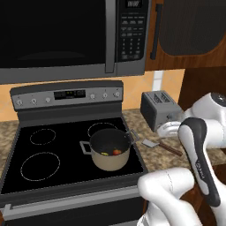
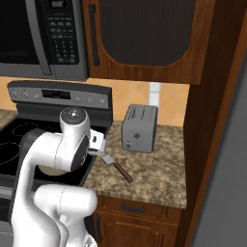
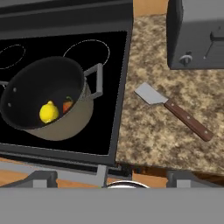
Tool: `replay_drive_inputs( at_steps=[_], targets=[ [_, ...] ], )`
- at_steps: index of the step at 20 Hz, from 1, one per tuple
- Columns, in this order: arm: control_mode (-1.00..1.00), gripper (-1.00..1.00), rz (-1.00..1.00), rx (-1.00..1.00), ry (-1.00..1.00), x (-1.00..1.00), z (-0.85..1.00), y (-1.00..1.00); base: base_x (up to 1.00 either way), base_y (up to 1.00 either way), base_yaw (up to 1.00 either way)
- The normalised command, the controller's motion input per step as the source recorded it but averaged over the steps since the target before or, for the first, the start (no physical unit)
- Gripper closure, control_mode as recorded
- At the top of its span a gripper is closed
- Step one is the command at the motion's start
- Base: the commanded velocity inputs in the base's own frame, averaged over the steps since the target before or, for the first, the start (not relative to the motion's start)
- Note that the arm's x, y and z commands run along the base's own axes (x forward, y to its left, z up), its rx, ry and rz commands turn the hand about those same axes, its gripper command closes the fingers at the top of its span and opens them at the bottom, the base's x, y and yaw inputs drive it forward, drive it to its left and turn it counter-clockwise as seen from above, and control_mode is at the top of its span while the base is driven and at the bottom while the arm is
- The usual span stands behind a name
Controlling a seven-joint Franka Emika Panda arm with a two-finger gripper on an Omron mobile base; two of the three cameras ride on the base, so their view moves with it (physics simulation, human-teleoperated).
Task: Put the lemon and bell pepper in the pot. Retrieve the spatula and lightly stir the vegetables in the pot.
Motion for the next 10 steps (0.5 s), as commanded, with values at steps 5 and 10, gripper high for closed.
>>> replay_drive_inputs(
  at_steps=[5, 10],
  targets=[
    [-1.0, -1.0, 0.09, 0.0, 0.0, 0.0, -0.47, -0.84, 0.0, 0.0, 0.0],
    [-1.0, -1.0, 0.04, 0.0, 0.06, 0.4, -0.56, -0.64, 0.0, 0.0, 0.0]
  ],
)
